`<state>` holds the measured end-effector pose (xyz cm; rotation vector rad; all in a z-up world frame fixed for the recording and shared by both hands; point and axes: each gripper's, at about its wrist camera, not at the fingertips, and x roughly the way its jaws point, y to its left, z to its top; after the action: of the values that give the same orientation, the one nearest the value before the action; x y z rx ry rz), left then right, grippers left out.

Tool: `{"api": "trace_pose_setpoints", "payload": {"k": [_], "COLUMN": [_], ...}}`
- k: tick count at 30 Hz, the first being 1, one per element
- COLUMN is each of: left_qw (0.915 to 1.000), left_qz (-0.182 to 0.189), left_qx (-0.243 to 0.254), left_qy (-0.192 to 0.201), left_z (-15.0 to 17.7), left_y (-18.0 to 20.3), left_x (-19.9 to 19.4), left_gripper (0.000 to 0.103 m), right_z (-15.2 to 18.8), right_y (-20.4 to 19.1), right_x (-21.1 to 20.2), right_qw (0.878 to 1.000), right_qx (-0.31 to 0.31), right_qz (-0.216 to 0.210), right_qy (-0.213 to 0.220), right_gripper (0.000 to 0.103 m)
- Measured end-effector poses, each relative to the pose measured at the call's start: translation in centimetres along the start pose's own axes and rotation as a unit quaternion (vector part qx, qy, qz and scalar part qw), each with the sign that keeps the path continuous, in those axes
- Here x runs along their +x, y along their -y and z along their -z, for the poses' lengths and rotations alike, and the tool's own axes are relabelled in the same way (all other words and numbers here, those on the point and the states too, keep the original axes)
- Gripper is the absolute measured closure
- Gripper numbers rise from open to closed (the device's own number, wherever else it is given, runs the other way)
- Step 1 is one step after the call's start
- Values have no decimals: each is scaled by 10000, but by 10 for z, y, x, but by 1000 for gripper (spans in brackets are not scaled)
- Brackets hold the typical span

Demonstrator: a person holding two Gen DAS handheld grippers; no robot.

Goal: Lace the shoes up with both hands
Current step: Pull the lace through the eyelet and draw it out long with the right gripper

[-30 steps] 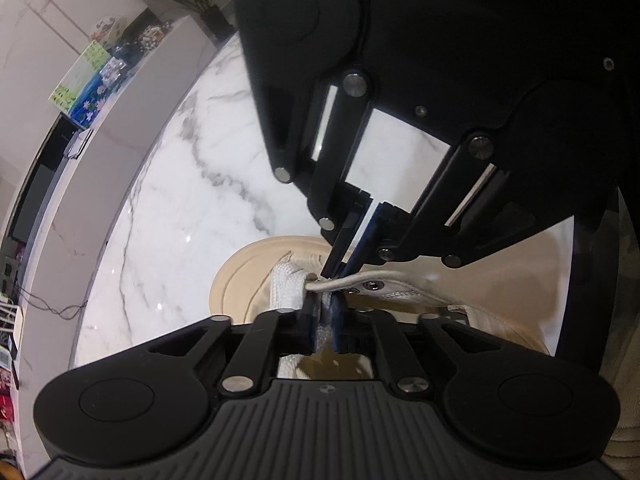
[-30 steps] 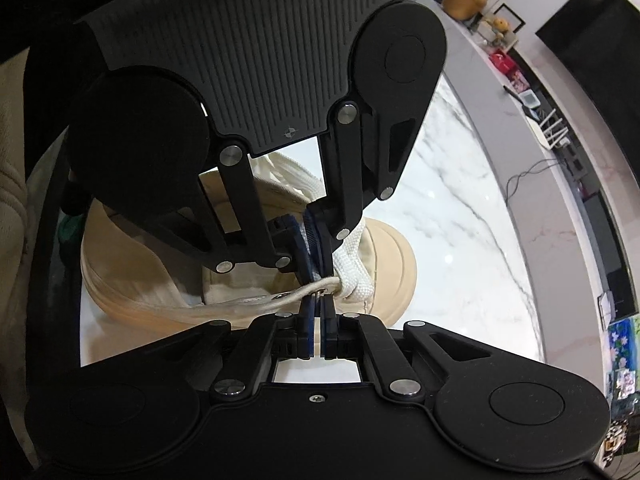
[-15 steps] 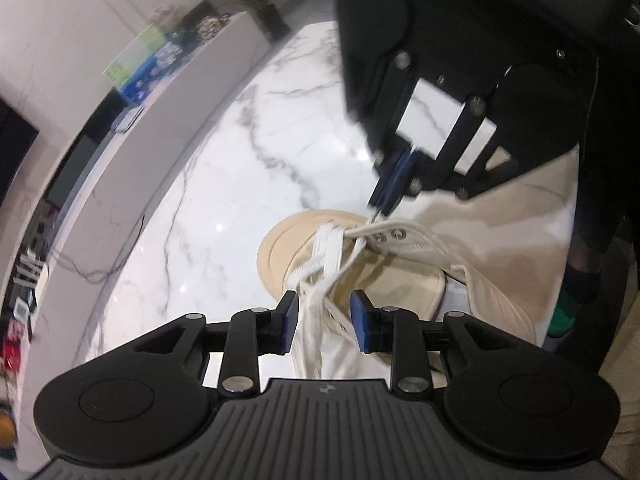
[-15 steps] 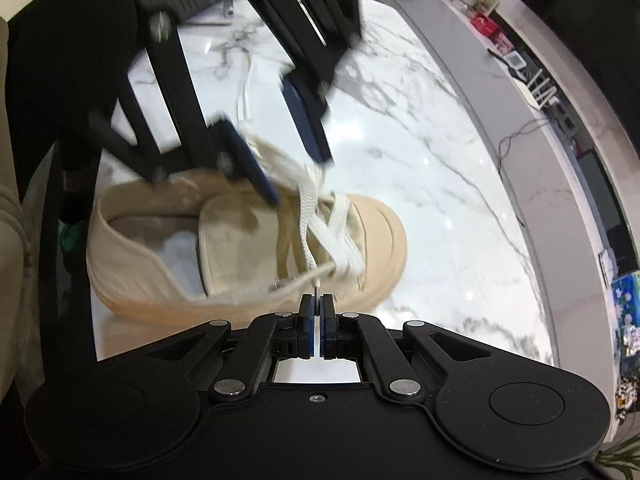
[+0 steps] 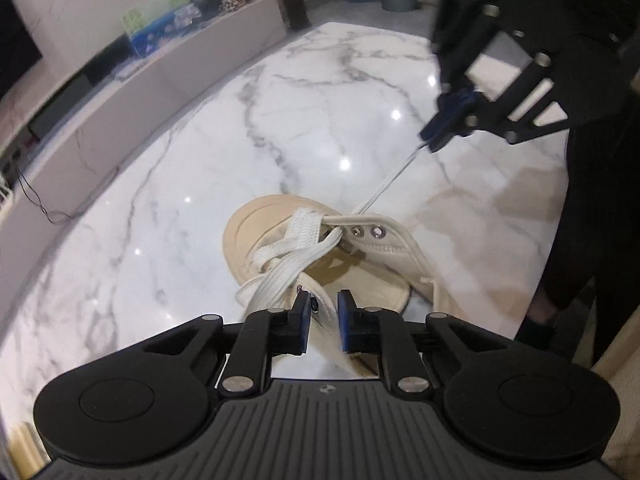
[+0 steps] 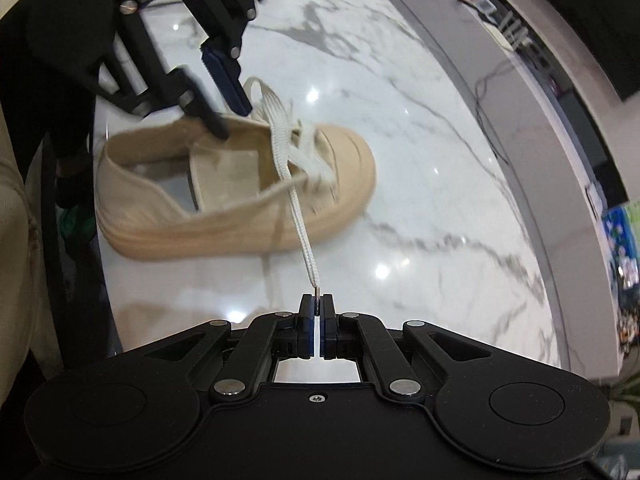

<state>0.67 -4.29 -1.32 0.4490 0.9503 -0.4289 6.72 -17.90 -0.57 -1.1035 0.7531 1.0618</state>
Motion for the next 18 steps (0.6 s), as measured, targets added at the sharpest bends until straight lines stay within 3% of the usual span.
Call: {"api": "trace_pose_setpoints", "payload": {"k": [18], "left_qw": [9995], "left_qz": [-232], "left_qx": [21], "left_qy": [-222], "left_z": [14], "left_y": [-11], "left_x": [0], "left_gripper": [90], "right_z": [70], "right_y": [21], "right_x": [-25], "right_qw": [9906], "right_qx": [576], "right_qz": [458], "right_qy": [-1155], "right_gripper": [102]}}
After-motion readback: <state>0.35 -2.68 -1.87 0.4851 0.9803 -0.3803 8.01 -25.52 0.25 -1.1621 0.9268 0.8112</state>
